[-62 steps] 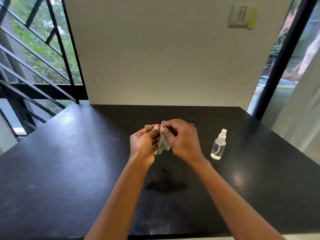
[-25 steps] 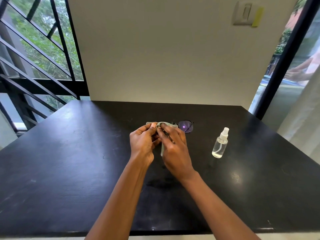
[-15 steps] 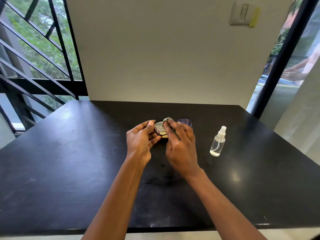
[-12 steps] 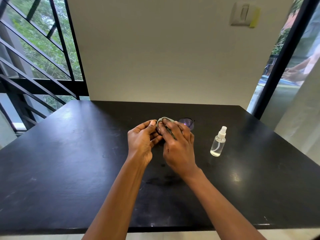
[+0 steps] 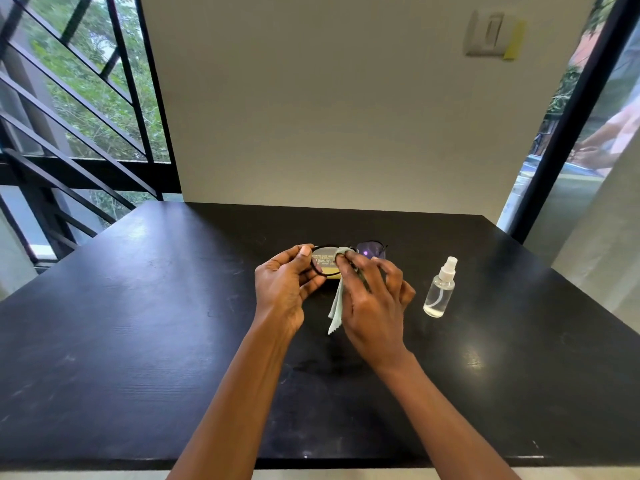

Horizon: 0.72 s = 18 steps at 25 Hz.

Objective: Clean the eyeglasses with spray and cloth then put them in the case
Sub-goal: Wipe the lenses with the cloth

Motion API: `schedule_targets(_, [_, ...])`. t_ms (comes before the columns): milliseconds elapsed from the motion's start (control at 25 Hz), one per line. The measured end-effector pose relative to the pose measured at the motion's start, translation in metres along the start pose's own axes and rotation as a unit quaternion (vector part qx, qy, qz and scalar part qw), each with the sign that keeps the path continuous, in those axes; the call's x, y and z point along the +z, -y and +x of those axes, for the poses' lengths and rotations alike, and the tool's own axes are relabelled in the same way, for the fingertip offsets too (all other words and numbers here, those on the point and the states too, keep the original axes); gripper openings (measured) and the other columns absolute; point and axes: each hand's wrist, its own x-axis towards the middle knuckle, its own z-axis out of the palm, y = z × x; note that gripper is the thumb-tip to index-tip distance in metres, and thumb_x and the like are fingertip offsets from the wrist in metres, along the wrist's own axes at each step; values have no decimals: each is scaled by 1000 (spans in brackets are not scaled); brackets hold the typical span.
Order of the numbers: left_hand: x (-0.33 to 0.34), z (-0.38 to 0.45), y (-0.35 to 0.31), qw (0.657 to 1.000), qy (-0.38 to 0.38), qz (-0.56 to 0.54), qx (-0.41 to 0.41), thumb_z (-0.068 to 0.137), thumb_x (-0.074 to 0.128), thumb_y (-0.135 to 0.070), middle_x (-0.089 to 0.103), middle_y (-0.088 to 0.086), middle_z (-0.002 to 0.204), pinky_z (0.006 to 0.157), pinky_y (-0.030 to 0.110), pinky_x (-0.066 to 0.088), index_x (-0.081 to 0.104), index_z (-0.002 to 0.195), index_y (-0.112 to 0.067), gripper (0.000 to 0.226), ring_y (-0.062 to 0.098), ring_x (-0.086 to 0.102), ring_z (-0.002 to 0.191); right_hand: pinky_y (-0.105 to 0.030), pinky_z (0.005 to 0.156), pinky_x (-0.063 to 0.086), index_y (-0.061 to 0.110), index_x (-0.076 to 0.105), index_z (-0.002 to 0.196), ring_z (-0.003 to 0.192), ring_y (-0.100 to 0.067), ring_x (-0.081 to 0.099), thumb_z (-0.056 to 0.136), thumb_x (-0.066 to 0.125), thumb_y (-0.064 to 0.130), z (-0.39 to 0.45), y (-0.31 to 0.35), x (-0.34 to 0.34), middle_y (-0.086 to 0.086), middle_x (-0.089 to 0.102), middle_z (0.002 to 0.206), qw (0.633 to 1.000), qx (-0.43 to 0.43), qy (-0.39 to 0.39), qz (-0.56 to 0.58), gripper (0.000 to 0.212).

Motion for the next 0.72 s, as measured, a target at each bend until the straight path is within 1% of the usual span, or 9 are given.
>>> schedule_targets(80, [0, -1, 1, 1000, 10, -2, 3, 90, 55, -9, 61, 8, 66, 58, 26, 57, 68, 83, -7, 15, 14, 60, 58, -43, 77, 40, 18, 63, 117, 111, -23, 36, 82, 53, 17, 6, 5, 1, 1, 62, 120, 999, 17, 20, 20, 37])
schedule_targets(160, [1, -2, 2, 1000, 11, -5, 1, 89, 55, -7, 64, 8, 66, 58, 27, 57, 68, 81, -6, 15, 15, 62, 59, -45, 77, 42, 18, 62, 118, 112, -24, 35, 82, 45, 17, 8, 10, 2, 0, 61, 122, 999, 9, 30, 42, 40])
schedule_targets(240, [1, -3, 4, 1000, 10, -8, -3, 89, 56, -6, 67, 7, 69, 54, 25, 57, 69, 80, -6, 16, 15, 64, 58, -43, 80, 37, 20, 62, 117, 112, -23, 36, 80, 43, 16, 5, 15, 4, 2, 62, 121, 999, -13, 24, 42, 43])
schedule_targets(320, [-1, -3, 5, 1000, 3, -11, -7, 89, 56, -6, 67, 7, 70, 48, 21, 54, 68, 81, -5, 14, 12, 64, 55, -38, 78, 29, 24, 63, 117, 112, -20, 38, 80, 45, 15, -3, 17, 6, 7, 62, 120, 999, -36, 7, 17, 42])
schedule_targets(440, [-4, -1, 5, 1000, -12, -13, -14, 88, 57, -6, 65, 7, 67, 48, 21, 54, 68, 85, -4, 11, 12, 63, 53, -36, 77, 26, 27, 63, 115, 111, -18, 41, 81, 51, 14, -19, 10, 8, 11, 64, 117, 997, -65, -21, -18, 38])
schedule_targets(520, [-6, 1, 5, 1000, -14, -15, -20, 88, 57, -7, 64, 7, 66, 51, 23, 56, 66, 88, -2, 10, 13, 62, 55, -37, 78, 28, 26, 64, 115, 111, -19, 41, 80, 51, 14, -23, 2, 8, 10, 64, 117, 998, -53, -29, -29, 39])
schedule_targets(600, [-6, 2, 4, 999, -17, -14, -25, 88, 57, -7, 66, 10, 68, 53, 25, 57, 66, 89, -3, 9, 15, 63, 56, -40, 78, 32, 24, 64, 116, 110, -22, 38, 80, 48, 13, -21, -1, 8, 7, 65, 117, 999, -20, -26, -23, 41])
schedule_targets(720, [-6, 2, 4, 1000, -11, -13, -22, 89, 57, -8, 68, 5, 61, 53, 25, 57, 66, 86, -5, 10, 14, 63, 54, -43, 76, 40, 21, 63, 117, 110, -25, 35, 79, 44, 12, -8, 1, 7, 4, 64, 118, 1000, 6, -6, -8, 43])
